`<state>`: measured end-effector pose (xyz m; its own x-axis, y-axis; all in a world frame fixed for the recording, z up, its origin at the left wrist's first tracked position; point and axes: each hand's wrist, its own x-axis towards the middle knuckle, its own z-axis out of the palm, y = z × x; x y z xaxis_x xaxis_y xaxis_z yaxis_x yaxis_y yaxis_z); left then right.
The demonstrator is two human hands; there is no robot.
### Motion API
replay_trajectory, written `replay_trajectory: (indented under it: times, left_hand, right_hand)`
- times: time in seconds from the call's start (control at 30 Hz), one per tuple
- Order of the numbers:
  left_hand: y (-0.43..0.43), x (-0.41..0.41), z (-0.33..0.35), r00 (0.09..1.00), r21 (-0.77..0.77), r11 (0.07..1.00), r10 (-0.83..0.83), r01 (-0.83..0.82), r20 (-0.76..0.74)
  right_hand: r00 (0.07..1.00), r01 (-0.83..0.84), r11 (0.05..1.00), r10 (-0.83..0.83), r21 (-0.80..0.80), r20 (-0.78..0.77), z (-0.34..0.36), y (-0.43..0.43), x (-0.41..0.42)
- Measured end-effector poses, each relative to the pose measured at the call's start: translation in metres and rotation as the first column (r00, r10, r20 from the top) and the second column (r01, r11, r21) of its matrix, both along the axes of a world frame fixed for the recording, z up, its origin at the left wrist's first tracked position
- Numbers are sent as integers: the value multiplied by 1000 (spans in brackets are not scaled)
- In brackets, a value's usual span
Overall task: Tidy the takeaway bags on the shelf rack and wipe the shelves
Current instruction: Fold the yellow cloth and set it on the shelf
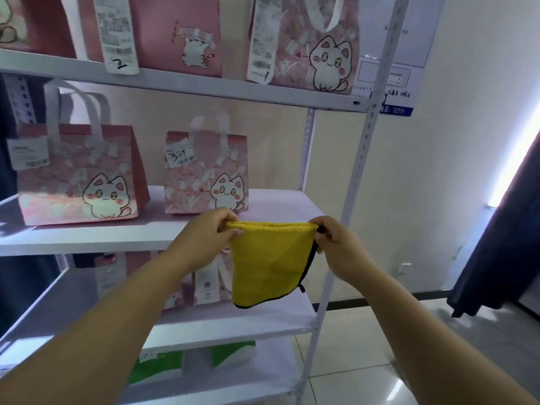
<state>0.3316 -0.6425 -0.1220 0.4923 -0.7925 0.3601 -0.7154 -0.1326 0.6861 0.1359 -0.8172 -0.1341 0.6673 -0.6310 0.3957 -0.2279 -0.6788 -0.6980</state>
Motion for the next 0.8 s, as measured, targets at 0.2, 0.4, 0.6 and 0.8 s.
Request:
replay_trajectory:
  times: [0.2,0.4,0.6,0.8]
  left_hand:
    - [-53,4,20,994,-114,992,-59,48,-95]
    - [-115,22,38,995,-88,996,-42,34,-89]
    - [-175,48,67,996,-306,952,38,-14,75]
    - [-196,73,5,998,-121,991,-51,57,46]
  right_hand:
    - [990,-113,992,109,51,86,19,-63,-4]
    - [1000,-7,1000,7,18,23,36,-121,23]
    - [949,101,994,-87,-30,304,61,-166,58]
    - [990,106,994,-109,37,91,11,-192,72]
